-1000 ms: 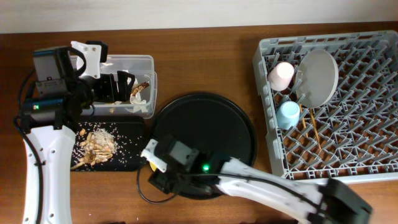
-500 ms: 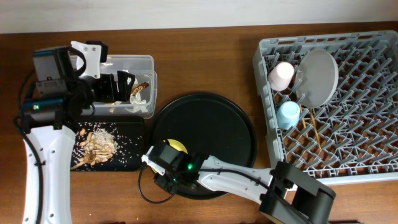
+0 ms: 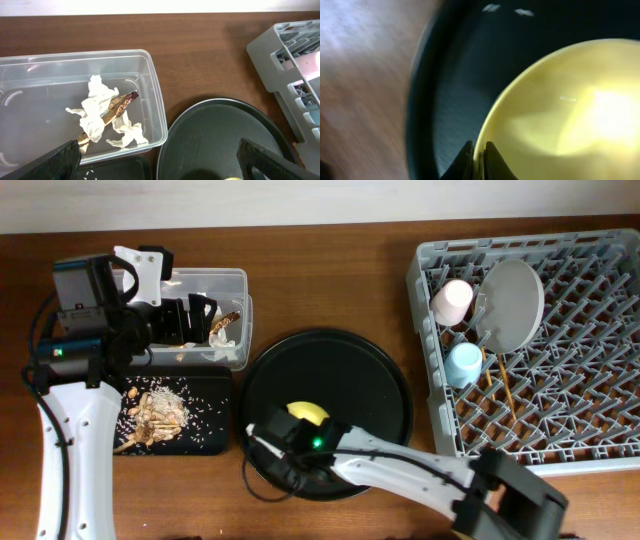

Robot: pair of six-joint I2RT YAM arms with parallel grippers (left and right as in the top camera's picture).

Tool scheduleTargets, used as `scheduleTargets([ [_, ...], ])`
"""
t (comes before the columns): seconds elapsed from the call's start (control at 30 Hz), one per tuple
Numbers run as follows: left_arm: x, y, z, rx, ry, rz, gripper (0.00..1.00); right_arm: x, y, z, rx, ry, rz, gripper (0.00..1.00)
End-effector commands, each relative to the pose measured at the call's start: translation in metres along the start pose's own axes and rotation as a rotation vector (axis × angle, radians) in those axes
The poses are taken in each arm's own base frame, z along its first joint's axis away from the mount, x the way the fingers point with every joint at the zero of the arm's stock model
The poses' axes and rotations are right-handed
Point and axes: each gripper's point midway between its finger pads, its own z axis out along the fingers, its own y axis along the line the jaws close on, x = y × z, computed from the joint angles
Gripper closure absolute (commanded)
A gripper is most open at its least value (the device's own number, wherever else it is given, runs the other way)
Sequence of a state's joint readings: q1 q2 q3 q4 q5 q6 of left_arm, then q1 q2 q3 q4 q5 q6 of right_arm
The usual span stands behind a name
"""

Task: Sort waste into correct bins and load items into the dishwasher rack
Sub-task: 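Move the right gripper to the yellow bowl on the round tray, then grasp the yellow bowl rim with the right gripper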

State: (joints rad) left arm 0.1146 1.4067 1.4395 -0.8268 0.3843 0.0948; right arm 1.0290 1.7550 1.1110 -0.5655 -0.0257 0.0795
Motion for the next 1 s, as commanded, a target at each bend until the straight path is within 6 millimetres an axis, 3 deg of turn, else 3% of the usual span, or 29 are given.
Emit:
scheduleTargets([
  [0.0,-0.006,0.000,-0.005,-0.006,-0.021,0.017,0.01,-0.004,-0.024,-0.022,0.099,-0.019,0.030,0.91],
  [0.13,-0.006,0.000,-0.005,-0.006,-0.021,0.017,0.01,0.009,-0.032,-0.022,0.108,0.035,0.047,0.90],
  [0.27,-0.006,0.000,-0.005,-0.005,-0.021,0.017,0.01,0.011,-0.033,-0.022,0.106,0.044,0.053,0.73],
  [0.43,-0.006,0.000,-0.005,-0.006,-0.021,0.017,0.01,0.011,-0.033,-0.022,0.106,0.044,0.053,0.71],
  [0.5,-0.006,0.000,-0.005,-0.006,-0.021,0.017,0.01,0.011,-0.033,-0.022,0.105,0.045,0.053,0.66],
  [0.6,-0.006,0.000,-0.005,-0.006,-0.021,0.017,0.01,0.011,-0.027,-0.021,0.069,0.046,0.054,0.42],
  [0.67,-0.006,0.000,-0.005,-0.006,-0.021,0.017,0.01,0.011,-0.024,-0.021,0.050,0.044,0.054,0.39],
  [0.7,-0.006,0.000,-0.005,-0.006,-0.021,0.017,0.01,0.011,-0.024,-0.021,0.050,0.044,0.054,0.24],
  [0.73,-0.006,0.000,-0.005,-0.006,-0.021,0.017,0.01,0.011,-0.023,-0.021,0.050,0.044,0.054,0.01],
  [0.87,-0.006,0.000,-0.005,-0.006,-0.021,0.017,0.01,0.011,-0.022,-0.021,0.038,0.044,0.054,0.01],
  [0.9,-0.006,0.000,-0.005,-0.006,-0.021,0.017,0.01,0.010,-0.022,-0.021,0.038,0.041,0.054,0.20],
  [0.93,-0.006,0.000,-0.005,-0.006,-0.021,0.017,0.01,0.009,-0.022,-0.021,0.038,0.037,0.054,0.47],
  [0.97,-0.006,0.000,-0.005,-0.006,-0.021,0.017,0.01,0.008,-0.022,-0.020,0.038,0.035,0.054,0.60],
])
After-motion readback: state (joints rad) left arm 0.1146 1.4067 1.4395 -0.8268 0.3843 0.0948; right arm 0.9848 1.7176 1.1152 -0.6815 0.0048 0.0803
